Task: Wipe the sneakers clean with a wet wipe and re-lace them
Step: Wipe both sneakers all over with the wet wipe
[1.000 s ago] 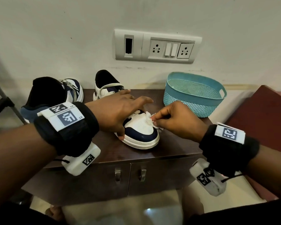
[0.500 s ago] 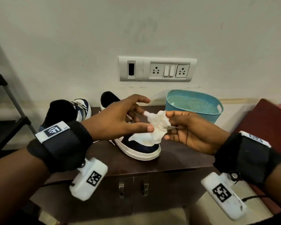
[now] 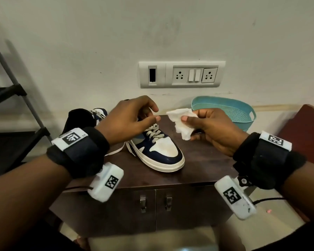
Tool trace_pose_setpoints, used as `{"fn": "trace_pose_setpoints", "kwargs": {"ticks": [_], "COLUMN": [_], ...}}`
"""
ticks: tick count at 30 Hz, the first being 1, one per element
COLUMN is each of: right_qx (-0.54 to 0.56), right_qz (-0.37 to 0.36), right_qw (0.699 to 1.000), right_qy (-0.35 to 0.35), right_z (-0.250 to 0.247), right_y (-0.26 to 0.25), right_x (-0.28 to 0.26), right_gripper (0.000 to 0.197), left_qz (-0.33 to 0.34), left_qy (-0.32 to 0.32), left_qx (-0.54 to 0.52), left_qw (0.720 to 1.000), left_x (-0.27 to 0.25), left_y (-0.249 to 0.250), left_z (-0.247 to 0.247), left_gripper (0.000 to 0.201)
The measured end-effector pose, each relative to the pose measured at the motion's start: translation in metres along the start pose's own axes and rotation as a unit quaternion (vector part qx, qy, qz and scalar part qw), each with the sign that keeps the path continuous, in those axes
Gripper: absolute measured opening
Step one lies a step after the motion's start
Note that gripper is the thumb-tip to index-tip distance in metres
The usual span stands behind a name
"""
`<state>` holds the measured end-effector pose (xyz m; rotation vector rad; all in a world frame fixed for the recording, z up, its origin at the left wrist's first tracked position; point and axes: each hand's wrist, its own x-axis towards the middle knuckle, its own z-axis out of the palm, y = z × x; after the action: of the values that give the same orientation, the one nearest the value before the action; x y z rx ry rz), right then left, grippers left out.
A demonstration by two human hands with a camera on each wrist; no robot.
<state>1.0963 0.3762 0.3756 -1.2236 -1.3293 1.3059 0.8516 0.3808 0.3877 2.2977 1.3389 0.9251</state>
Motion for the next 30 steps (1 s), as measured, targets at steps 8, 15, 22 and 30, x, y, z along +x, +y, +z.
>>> {"fn": "trace_pose_setpoints", "kwargs": {"ticks": [8,15,22,30], "right_qx": [-0.017,-0.012,0.0,-0.06], "right_qz": [0.019,0.014,0.036,0.043], "right_qw": [0.999,0.999,0.999,0.996], "right_qy": [0.032,0.03,0.032,0.056], "right_z": [-0.031,-0.037,-0.042,-0.045], "right_y": [0.007,0.002,0.003,0.011], "right_x": [0.002,0.001,0.004,0.014], "right_gripper": [0.028,0.024,0.025,0.025], "left_qz": [-0.043,-0.064,0.105,0.213], "left_qy": [-0.117,-0.124,-0.143,-0.095], "left_qx": [0.194,0.172,0.14,0.262], "left_qw": [0.973,0.975,0.974,0.937], "left_x": [0.005,0.022,0.027,0.04], "left_y": [-0.05,-0.058,-0.04,-0.028], "left_z": [-0.029,-0.017,-0.01,-0.005], "left_gripper": [0.054,0.045,0.034,0.032]}}
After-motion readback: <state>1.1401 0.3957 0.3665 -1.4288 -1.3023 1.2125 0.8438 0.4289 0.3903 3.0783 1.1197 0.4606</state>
